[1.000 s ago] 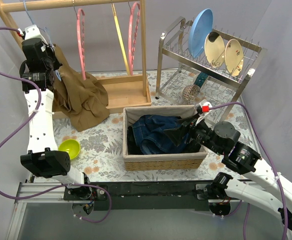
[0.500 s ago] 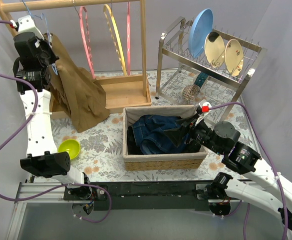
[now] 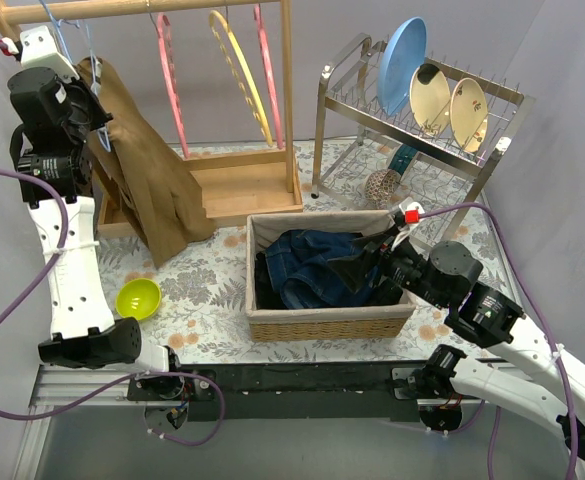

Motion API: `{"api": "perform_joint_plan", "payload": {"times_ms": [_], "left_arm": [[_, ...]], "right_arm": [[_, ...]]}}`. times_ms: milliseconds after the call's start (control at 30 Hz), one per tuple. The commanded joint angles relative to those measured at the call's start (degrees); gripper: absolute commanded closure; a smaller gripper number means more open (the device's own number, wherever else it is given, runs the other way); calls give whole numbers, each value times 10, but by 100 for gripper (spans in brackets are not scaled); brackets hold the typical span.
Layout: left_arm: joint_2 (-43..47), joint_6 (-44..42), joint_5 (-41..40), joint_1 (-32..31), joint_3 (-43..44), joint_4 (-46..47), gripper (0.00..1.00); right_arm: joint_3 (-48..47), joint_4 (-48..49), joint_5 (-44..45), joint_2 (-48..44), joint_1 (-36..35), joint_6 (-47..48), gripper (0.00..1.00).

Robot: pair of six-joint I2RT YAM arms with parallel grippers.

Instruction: Remove the skirt from the hanger

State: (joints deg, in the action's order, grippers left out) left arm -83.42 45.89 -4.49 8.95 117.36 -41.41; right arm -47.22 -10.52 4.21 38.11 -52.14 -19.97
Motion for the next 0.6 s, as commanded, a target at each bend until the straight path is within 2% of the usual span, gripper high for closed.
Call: {"api": "perform_joint_plan", "payload": {"times_ms": [0, 100, 400, 533, 567], "left_arm": [[70, -5, 44, 4, -3, 101, 100], [90, 5, 44, 4, -33, 126, 100], [129, 21, 35, 3, -24, 48, 100], [165, 29, 44, 3, -60, 20, 100], [173, 31, 68, 4, -67, 12, 100]], "right_arm": [[-22, 12, -10, -13, 1, -2, 10], [-16, 14, -8, -22, 1, -7, 10], [-25, 10, -6, -14, 1, 7, 10], [-42, 16, -29, 1, 1, 25, 10], [-48, 21, -38, 6, 1, 27, 11]]}}
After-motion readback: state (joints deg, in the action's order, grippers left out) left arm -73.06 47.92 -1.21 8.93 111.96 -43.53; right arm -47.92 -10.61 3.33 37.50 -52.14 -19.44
